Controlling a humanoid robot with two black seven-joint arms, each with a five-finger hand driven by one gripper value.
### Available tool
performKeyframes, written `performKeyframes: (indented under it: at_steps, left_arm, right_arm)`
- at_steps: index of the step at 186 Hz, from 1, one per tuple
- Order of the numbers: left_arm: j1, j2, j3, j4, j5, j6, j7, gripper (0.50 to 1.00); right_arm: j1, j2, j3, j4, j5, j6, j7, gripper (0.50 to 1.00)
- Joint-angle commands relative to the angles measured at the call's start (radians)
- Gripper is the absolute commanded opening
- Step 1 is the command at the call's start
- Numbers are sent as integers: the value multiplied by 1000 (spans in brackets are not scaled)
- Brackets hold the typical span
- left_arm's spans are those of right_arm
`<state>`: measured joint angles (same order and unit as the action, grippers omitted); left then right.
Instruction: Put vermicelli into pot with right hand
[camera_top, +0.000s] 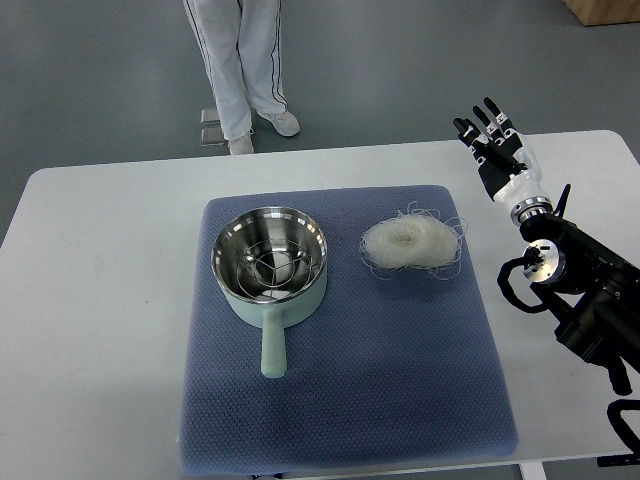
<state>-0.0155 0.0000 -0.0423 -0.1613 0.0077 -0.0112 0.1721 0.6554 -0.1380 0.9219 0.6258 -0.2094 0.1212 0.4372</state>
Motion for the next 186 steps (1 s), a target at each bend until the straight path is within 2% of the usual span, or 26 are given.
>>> performKeyframes:
  at_steps: [1, 186]
  left_arm:
    - [0, 0, 1, -1, 2, -3, 1, 1000]
    - [-4, 0, 1, -1, 2, 8, 1, 1000]
  right_arm:
    - [0, 0, 0, 0, -1, 0, 0, 930]
    - [6, -6, -1, 0, -1, 0, -2, 930]
